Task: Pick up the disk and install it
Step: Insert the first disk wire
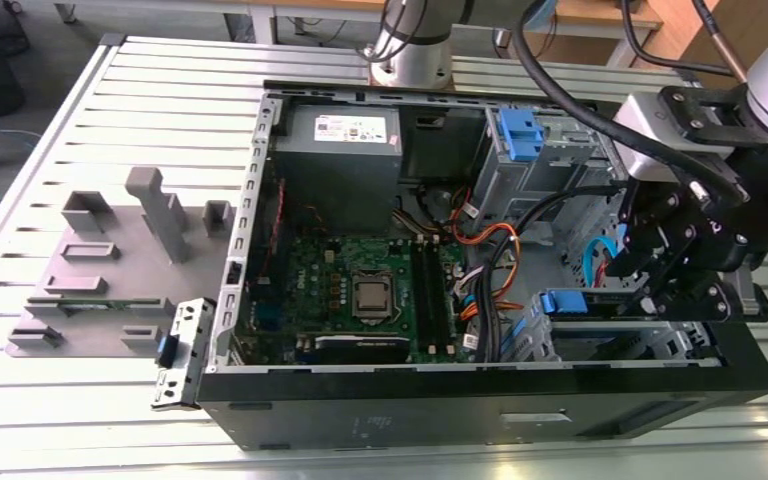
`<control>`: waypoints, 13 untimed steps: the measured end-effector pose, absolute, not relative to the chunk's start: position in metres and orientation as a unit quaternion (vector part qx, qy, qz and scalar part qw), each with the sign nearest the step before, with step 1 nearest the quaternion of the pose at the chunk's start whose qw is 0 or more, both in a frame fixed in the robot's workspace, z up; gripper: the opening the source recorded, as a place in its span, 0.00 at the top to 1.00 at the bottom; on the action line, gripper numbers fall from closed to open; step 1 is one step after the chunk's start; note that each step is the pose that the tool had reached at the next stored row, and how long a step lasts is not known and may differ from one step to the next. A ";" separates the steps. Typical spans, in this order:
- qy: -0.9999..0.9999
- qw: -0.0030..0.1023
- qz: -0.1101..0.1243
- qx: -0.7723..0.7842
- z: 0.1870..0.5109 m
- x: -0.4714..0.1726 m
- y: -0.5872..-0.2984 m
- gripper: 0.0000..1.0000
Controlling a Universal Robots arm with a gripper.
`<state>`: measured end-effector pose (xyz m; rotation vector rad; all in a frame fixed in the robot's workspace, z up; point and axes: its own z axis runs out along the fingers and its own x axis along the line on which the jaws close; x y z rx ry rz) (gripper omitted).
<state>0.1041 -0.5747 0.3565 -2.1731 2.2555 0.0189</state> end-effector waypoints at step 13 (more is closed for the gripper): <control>0.720 0.005 0.006 -0.694 0.358 0.104 -0.565 0.58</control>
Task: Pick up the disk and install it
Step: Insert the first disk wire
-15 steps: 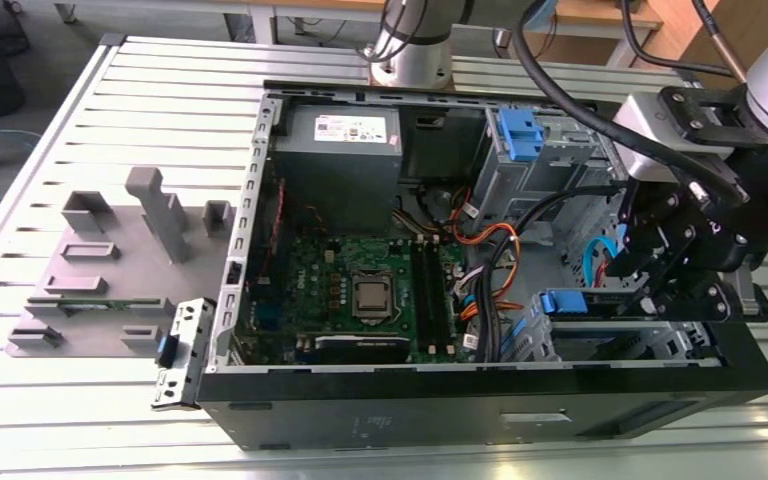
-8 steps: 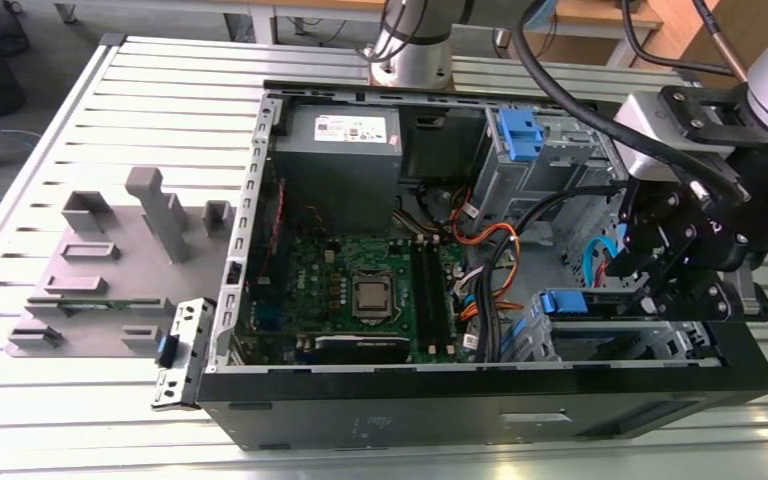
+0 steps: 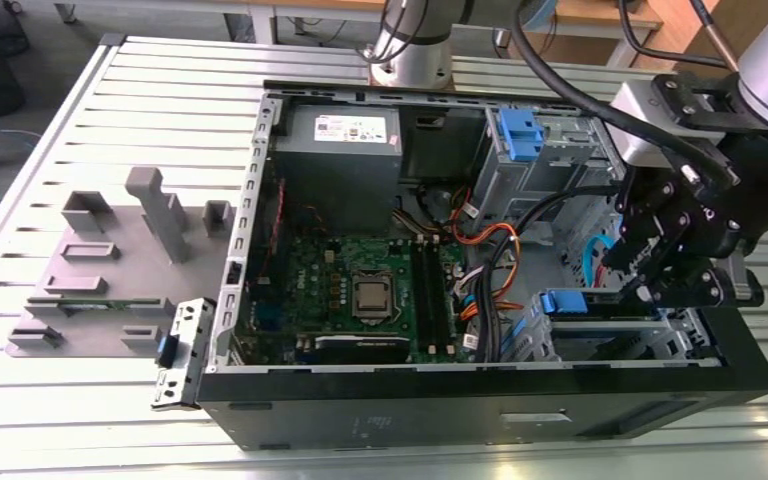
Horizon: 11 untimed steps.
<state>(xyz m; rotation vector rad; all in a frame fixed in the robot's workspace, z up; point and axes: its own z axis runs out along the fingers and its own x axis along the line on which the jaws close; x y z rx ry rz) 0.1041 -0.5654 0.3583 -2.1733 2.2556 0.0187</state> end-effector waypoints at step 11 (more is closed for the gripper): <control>0.720 0.005 0.006 -0.694 0.363 0.104 -0.554 0.58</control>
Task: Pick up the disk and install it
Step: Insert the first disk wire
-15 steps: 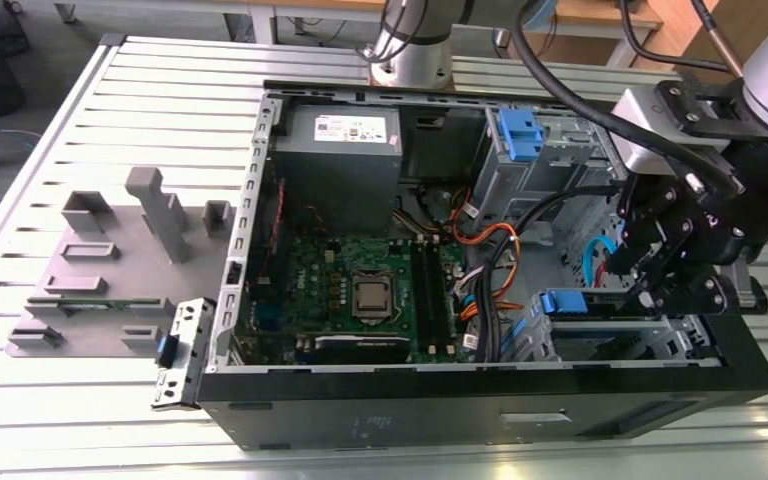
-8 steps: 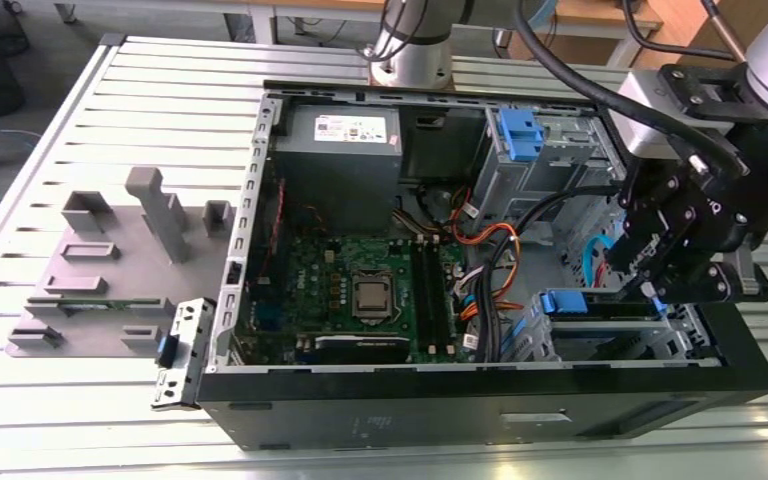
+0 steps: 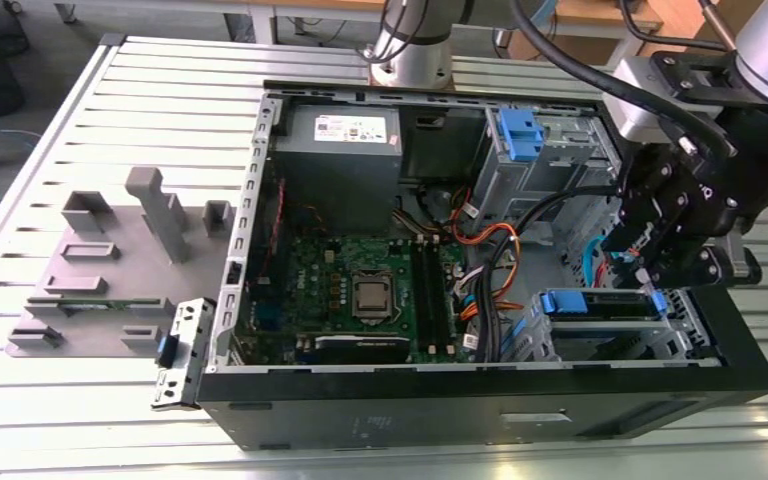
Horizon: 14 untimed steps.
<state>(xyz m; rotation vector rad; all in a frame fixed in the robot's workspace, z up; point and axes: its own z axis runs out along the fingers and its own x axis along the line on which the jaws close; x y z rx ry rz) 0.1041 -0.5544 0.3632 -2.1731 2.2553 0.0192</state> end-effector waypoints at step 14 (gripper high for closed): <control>0.720 0.005 0.006 -0.694 0.355 0.115 -0.554 0.58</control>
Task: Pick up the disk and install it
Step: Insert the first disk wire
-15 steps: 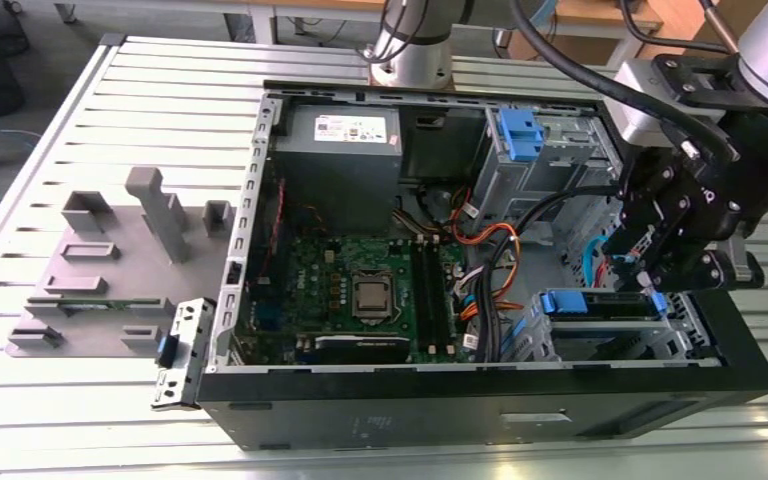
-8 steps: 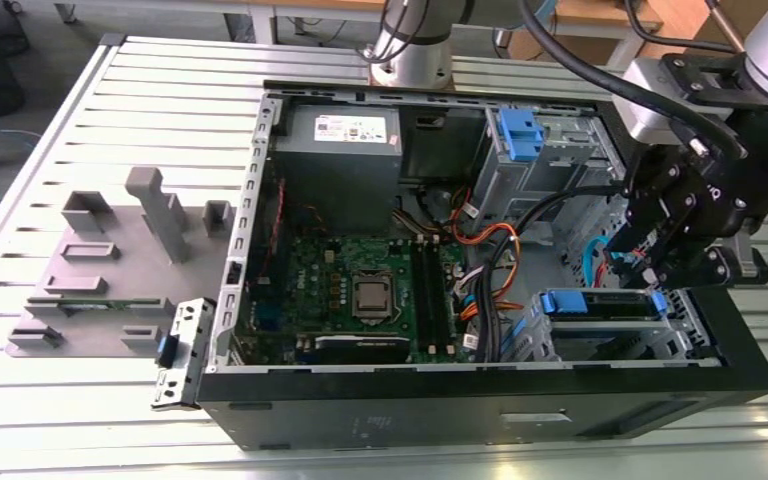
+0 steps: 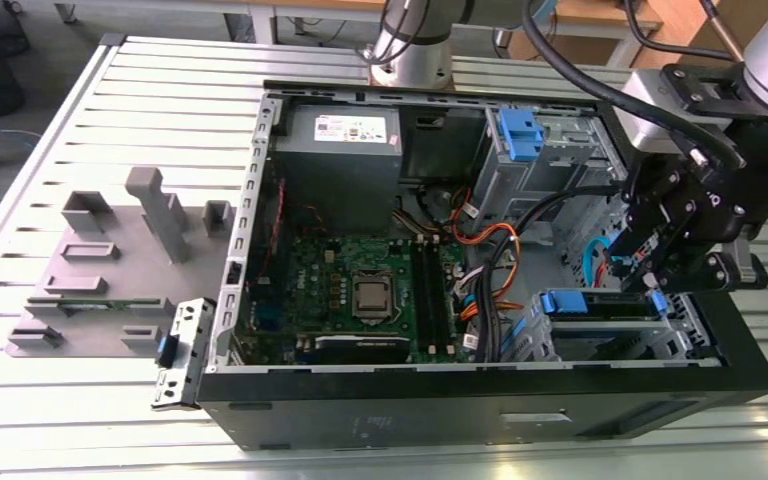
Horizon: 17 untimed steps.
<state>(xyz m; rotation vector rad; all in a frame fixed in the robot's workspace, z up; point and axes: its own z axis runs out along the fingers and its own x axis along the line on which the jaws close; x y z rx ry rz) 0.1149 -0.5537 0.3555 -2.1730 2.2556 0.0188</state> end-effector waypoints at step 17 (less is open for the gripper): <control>0.720 0.005 0.006 -0.694 0.348 0.115 -0.556 0.58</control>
